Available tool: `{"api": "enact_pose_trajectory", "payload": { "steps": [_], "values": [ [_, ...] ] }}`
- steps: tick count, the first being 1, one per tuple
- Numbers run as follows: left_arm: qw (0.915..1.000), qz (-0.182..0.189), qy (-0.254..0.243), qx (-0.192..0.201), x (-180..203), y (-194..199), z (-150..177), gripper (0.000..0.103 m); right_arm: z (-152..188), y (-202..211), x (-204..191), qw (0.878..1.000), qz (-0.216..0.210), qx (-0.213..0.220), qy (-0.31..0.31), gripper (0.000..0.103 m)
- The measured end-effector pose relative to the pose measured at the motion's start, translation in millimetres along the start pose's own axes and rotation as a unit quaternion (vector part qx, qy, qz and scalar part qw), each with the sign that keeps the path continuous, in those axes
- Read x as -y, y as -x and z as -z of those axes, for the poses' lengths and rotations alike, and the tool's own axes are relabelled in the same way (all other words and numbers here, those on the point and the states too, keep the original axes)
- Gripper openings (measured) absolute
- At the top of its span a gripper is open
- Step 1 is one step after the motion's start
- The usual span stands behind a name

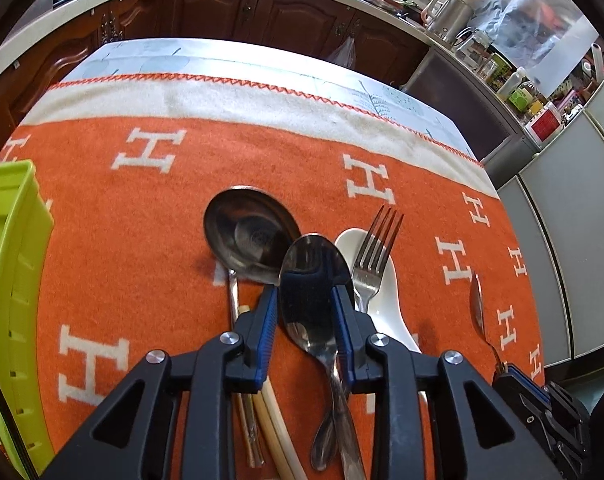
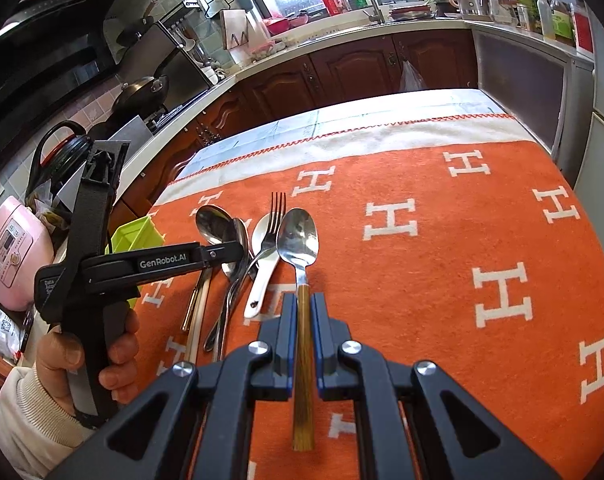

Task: Organize utensils
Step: 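Grasp a steel spoon with the left tool while the right tool grasps a wooden-handled spoon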

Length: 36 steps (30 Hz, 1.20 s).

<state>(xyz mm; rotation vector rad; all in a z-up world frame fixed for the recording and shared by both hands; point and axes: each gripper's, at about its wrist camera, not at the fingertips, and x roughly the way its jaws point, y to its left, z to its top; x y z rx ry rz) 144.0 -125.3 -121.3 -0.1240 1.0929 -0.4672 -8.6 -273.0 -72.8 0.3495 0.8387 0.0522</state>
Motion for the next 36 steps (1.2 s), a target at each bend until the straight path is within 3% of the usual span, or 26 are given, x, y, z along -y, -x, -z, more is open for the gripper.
{"api": "enact_pose_trajectory", "payload": {
  "steps": [6,8,9,18,23,27,36],
  "values": [
    [1.0,-0.001,0.0,0.009,1.3,-0.6,0.5,0.029,1.0,-4.7,5.2,1.0,-0.005,-0.007,-0.014,0.006],
    [1.0,-0.005,0.001,0.006,2.1,-1.2,0.8,0.014,2.5,-5.6,5.8,1.0,-0.007,-0.008,-0.014,0.006],
    [1.0,-0.002,0.003,0.005,2.1,-1.8,1.2,0.013,3.0,-6.1,5.4,1.0,-0.007,-0.009,-0.013,0.006],
    [0.9989,0.033,0.031,0.012,-1.1,-1.3,6.9,0.012,7.1,-16.9,0.3,1.0,-0.015,-0.024,-0.013,0.006],
    [0.9993,0.032,0.004,0.017,9.8,8.1,8.4,0.004,8.4,-22.2,-1.8,0.999,-0.022,-0.029,-0.013,0.006],
    [0.9991,0.027,-0.022,0.026,19.3,15.7,9.9,0.003,6.8,-25.6,-6.5,0.999,-0.026,-0.031,-0.007,0.006],
    [0.9981,0.046,-0.041,0.004,21.7,16.5,10.8,0.003,3.3,-40.0,-14.4,0.999,-0.02,-0.048,0.01,0.006]
  ]
}}
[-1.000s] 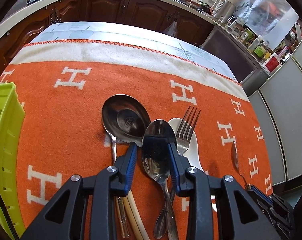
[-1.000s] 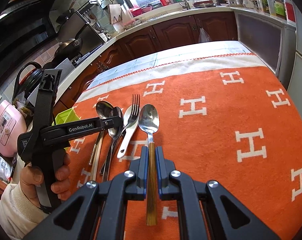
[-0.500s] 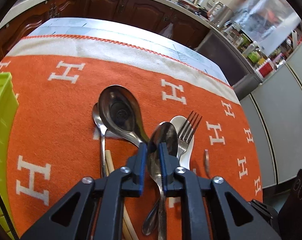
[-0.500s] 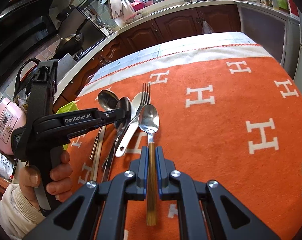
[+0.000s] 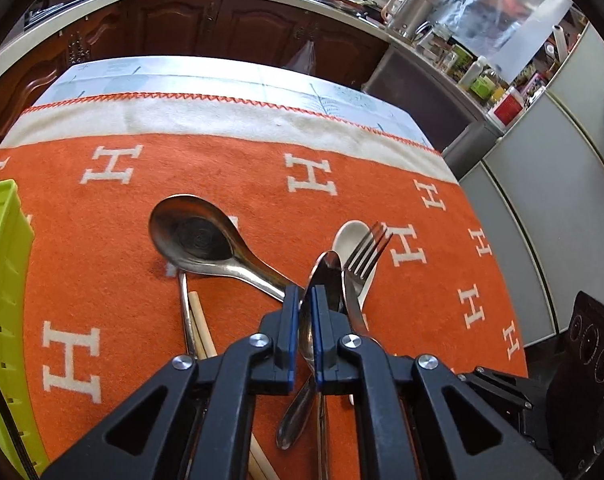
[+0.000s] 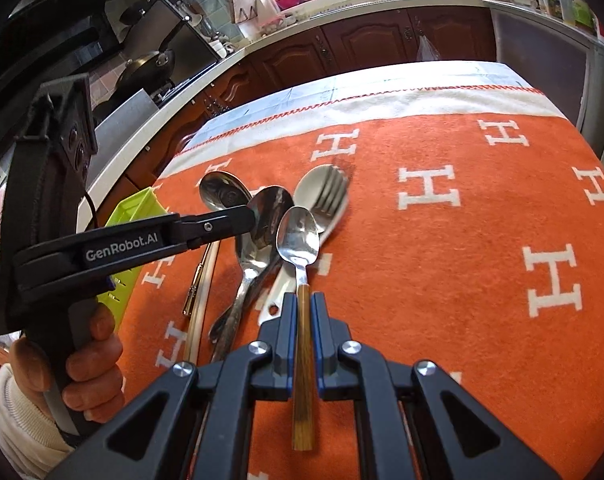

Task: Organize utensils
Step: 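Grasp a steel spoon with the left tool while the right tool grasps a wooden-handled spoon, then carry both spoons into the green tray and open both tools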

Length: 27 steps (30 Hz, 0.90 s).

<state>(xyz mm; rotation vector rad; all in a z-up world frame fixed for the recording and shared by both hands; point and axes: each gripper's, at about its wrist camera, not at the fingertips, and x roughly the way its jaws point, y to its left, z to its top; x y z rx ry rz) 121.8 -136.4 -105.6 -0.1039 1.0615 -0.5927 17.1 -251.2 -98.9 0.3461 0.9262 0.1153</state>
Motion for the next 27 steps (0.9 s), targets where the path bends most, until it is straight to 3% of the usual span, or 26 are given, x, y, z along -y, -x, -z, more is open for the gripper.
{"api": "enact_pose_trajectory", "payload": {
  "steps": [7,10,14,18,21,27],
  "values": [
    [0.9984,0.043,0.025,-0.026,-10.2,-11.2,4.3,0.008,2.7,-7.2,1.1,1.0,-0.009,-0.01,-0.009,0.006],
    [0.9962,0.073,0.041,-0.026,-14.5,-11.5,6.4,0.008,2.2,-8.4,2.8,1.0,-0.016,-0.011,-0.011,0.006],
    [0.9961,0.082,0.029,-0.016,-8.6,-9.5,10.2,0.008,2.7,-8.5,3.3,1.0,-0.019,-0.011,-0.011,0.006],
    [0.9971,0.075,-0.005,-0.013,6.0,-8.6,11.4,0.008,2.6,-10.0,4.9,1.0,-0.023,-0.013,-0.016,0.006],
    [0.9984,0.042,-0.025,-0.03,13.5,-16.2,12.7,0.008,3.2,-12.0,8.0,0.999,-0.026,-0.016,-0.025,0.006],
    [0.9986,0.033,-0.009,-0.041,13.5,-22.1,12.9,0.01,3.7,-13.3,5.2,0.999,-0.024,-0.018,-0.022,0.007]
  ]
}}
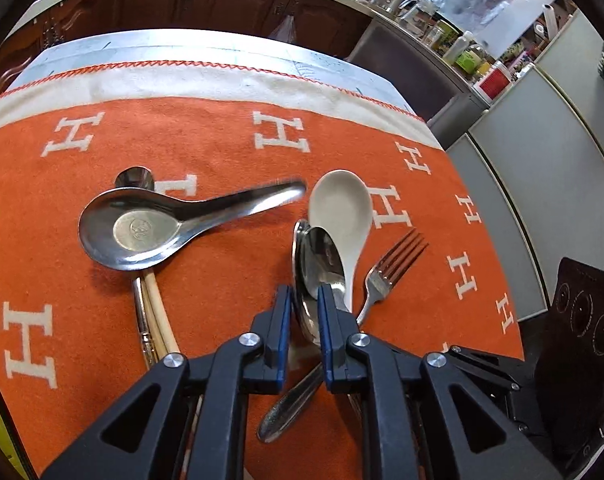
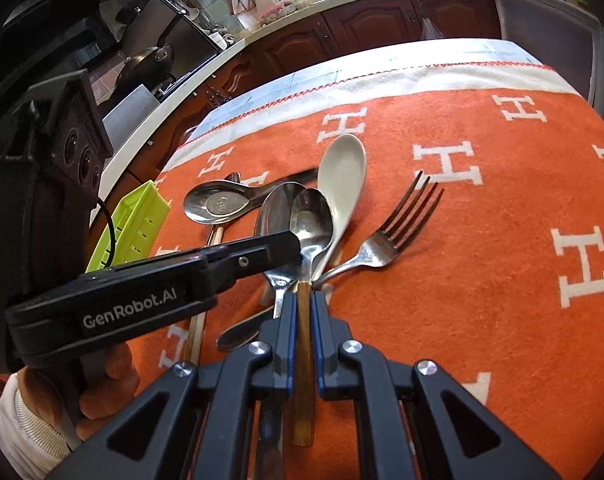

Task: Organize utensils
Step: 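Carry both spoons into the green tray and open both tools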

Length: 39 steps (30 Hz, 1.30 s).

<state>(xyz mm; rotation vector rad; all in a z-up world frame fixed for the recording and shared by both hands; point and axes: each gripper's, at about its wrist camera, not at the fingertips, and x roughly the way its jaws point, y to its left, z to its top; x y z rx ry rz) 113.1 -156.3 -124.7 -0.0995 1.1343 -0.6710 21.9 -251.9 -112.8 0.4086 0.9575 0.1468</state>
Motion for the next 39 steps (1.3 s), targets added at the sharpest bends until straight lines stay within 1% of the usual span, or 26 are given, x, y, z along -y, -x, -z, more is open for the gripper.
{"api": "enact_pose_trajectory", "payload": {
  "steps": [3,6,8,10,12,14,20,26,30,33,35,38,39],
  "values": [
    [0.9998,0.009,0.016,0.005,-5.1,1.3,-0.4,0.003,-1.6,-0.7,1.0,1.0,-0.003,-0.001,-0.006,0.007],
    [0.9995,0.004,0.032,0.006,-9.2,1.2,1.9,0.001,-1.6,0.5,2.5,1.0,-0.004,0.0,-0.011,0.007],
    [0.9988,0.013,0.046,0.011,-12.5,3.4,4.1,0.001,-0.8,2.1,2.7,1.0,-0.006,0.001,-0.015,0.007],
    [0.9985,0.023,0.048,0.016,-11.8,6.8,5.0,0.001,0.2,5.8,2.5,1.0,-0.008,0.003,-0.017,0.007],
    [0.9984,0.029,0.039,0.028,-7.0,18.7,5.7,0.0,0.7,11.5,-0.7,1.0,-0.014,0.006,-0.017,0.007],
    [0.9981,0.031,0.031,0.043,-2.9,34.2,7.5,0.0,0.8,18.8,-6.4,1.0,-0.018,0.011,-0.011,0.007],
    [0.995,0.034,0.03,0.088,-4.9,90.0,17.8,0.0,1.9,46.0,-33.4,0.999,-0.034,0.028,0.016,0.006],
    [0.9888,0.022,0.033,0.144,-19.5,159.8,40.6,0.0,10.3,55.8,-72.5,0.997,-0.039,0.022,0.062,0.006],
    [0.986,0.002,0.037,0.163,-28.5,203.5,53.2,0.0,15.8,59.1,-107.7,0.994,-0.056,0.017,0.097,0.006],
    [0.9824,-0.019,0.043,0.181,-38.1,245.9,60.7,0.001,17.0,62.2,-134.7,0.989,-0.082,0.013,0.12,0.006],
    [0.9794,-0.047,0.047,0.191,-47.6,276.4,65.7,0.001,16.5,62.2,-157.1,0.985,-0.107,0.009,0.136,0.006],
    [0.974,-0.086,0.053,0.203,-64.9,308.6,73.8,0.001,14.1,53.7,-187.5,0.98,-0.136,-0.004,0.145,0.006],
    [0.9707,-0.108,0.057,0.207,-72.4,317.1,75.9,0.001,12.9,49.0,-195.3,0.979,-0.145,-0.008,0.144,0.006]
  ]
}}
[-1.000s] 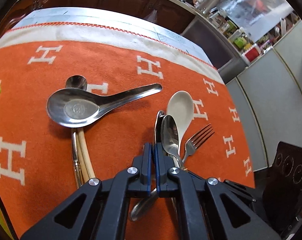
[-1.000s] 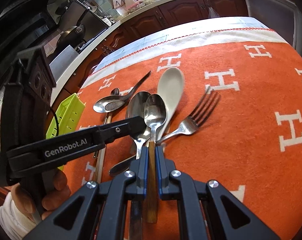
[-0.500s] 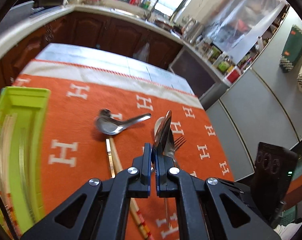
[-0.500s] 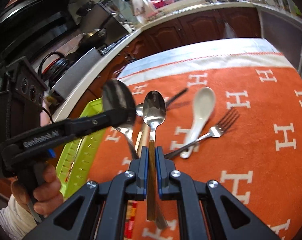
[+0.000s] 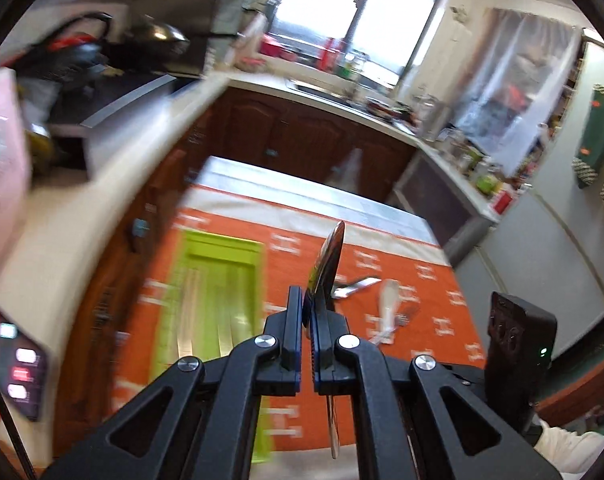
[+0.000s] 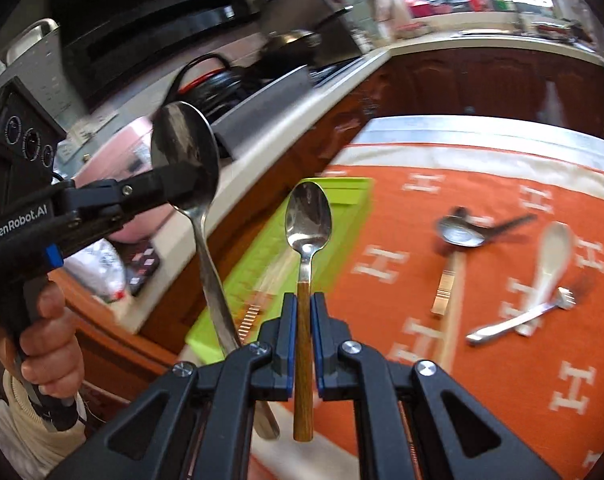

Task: Organize utensils
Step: 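Carry both spoons into the green tray and open both tools, then move both open tools back toward the ceramic spoon and fork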

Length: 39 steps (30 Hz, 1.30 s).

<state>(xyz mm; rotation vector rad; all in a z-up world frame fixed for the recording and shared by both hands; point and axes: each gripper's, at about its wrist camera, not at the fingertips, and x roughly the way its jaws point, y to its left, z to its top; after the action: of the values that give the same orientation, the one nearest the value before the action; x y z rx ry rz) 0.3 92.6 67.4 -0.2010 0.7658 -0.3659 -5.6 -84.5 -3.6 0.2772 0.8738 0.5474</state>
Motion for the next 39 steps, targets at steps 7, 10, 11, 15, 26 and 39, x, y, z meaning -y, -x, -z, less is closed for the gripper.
{"api": "enact_pose_trajectory", "payload": {
  "steps": [7,10,11,15,26,39],
  "values": [
    [0.9923,-0.123,0.002,-0.018,-45.8,-20.0,0.2,0.001,-8.8,-62.1,-2.6,0.997,-0.014,-0.032,-0.075,0.006],
    [0.9898,-0.138,0.003,-0.032,-54.9,-42.5,2.0,0.001,-10.1,-88.8,5.5,0.992,-0.006,-0.038,-0.118,0.006],
    [0.9898,-0.136,0.006,-0.043,-60.8,-54.9,2.2,0.001,-10.0,-97.0,10.3,0.99,-0.006,-0.038,-0.138,0.006],
    [0.9871,-0.139,0.017,-0.079,-70.5,-97.8,9.9,0.001,-8.8,-116.2,19.1,0.985,0.009,-0.041,-0.165,0.007],
    [0.9843,-0.127,0.033,-0.118,-76.7,-144.6,23.9,0.002,-9.7,-121.7,22.3,0.987,0.021,-0.054,-0.15,0.009],
    [0.9867,-0.116,0.008,-0.114,-49.8,-135.3,26.1,0.024,-4.0,-71.0,31.7,0.993,0.092,-0.02,-0.068,0.009]
  ]
}}
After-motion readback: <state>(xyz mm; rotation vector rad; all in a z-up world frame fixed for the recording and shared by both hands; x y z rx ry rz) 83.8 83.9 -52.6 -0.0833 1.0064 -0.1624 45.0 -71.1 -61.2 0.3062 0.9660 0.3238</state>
